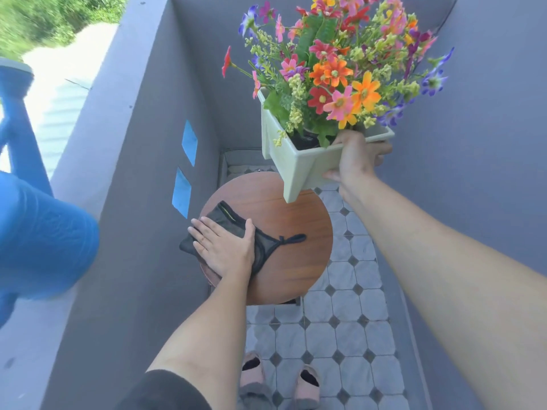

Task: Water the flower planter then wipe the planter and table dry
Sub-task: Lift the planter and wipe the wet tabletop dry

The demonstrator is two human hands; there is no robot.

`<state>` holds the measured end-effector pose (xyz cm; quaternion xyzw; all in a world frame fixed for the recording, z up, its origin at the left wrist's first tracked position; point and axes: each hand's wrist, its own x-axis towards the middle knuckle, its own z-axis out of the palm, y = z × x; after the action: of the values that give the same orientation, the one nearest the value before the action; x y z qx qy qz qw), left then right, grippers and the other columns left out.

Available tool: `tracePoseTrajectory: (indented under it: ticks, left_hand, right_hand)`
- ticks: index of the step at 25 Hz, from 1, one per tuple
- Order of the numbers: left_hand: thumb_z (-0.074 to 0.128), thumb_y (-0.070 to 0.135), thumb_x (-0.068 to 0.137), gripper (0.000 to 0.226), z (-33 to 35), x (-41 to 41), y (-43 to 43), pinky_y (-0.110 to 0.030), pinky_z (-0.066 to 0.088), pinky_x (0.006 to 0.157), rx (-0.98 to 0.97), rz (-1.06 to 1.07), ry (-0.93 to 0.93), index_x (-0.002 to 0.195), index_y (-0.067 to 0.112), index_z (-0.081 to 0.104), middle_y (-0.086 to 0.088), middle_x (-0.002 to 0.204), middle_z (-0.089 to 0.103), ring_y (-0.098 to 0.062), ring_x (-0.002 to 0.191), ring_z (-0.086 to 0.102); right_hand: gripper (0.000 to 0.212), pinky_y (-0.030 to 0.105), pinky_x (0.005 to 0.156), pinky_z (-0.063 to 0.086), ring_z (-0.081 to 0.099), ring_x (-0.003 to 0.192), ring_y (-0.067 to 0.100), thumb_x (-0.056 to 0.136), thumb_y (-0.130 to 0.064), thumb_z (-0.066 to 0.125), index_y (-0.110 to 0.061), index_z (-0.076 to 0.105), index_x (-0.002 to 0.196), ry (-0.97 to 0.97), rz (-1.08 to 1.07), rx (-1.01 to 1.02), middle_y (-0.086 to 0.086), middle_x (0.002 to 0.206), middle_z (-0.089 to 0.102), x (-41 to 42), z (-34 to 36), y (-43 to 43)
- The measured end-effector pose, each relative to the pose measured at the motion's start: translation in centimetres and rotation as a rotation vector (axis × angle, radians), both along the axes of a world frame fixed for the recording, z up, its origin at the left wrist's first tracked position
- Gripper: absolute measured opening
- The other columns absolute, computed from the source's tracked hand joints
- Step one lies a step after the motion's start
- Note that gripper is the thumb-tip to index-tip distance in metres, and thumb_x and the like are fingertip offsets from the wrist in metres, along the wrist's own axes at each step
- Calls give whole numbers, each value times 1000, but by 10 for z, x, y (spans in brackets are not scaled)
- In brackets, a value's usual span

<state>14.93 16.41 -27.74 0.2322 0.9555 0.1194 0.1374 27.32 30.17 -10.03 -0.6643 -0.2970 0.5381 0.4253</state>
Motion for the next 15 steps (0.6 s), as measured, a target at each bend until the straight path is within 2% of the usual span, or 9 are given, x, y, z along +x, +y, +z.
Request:
tracePoseTrajectory:
  ticks: [2,7,15]
  left_hand:
    - [36,70,82,103,1,6,-12,-43,4,117,1,15,-2,148,-2,2,-21,158,1,-32,146,-2]
    - [36,73,81,106,0,24,-42,-44,4,117,-12,48,-33,148,-1,0,-20,158,-1,-32,146,-4]
    - [37,73,81,107,3,63,-56,-45,3,117,14,120,-101,148,0,-3,-21,158,-4,-36,145,-7]
  right_hand:
    - [60,45,72,60,47,92,22,71,-15,56,-17,29,124,-1,7,0,8,122,32,1,2,-4]
    - [58,45,71,59,45,103,28,73,-15,55,-17,29,125,-5,13,0,7,123,32,5,5,-17]
    - [58,45,72,58,44,102,27,74,-16,55,-17,28,125,-14,-23,-11,7,122,31,20,3,-23]
